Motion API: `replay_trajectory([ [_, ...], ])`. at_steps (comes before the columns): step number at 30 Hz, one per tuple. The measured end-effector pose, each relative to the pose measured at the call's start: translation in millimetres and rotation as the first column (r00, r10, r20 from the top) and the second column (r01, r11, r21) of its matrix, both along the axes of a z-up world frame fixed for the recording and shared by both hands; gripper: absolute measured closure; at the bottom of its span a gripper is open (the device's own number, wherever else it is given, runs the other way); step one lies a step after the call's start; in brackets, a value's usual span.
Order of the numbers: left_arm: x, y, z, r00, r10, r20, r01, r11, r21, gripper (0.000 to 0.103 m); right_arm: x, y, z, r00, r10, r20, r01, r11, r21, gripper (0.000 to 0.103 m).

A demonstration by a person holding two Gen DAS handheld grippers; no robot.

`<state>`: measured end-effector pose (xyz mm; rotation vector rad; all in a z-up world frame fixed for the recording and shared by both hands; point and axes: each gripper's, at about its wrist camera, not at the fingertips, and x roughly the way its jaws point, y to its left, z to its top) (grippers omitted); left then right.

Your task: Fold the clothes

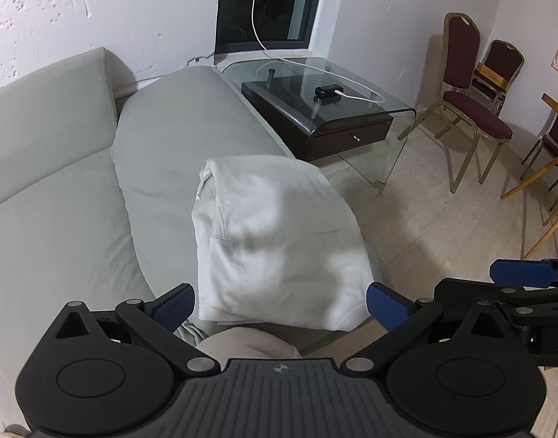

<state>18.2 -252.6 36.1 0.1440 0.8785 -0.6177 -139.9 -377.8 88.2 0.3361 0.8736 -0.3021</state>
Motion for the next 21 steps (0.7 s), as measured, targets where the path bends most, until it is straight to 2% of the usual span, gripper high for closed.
replay_trajectory([
  [21,-2.7,-4.0,-8.5,1.000,-0.007,-0.024,0.008,1.000,0.002,0.001,-6.1,-1.5,-8.1,0.999,-0.039,-0.012,0.039,0.999,0.003,0.023],
])
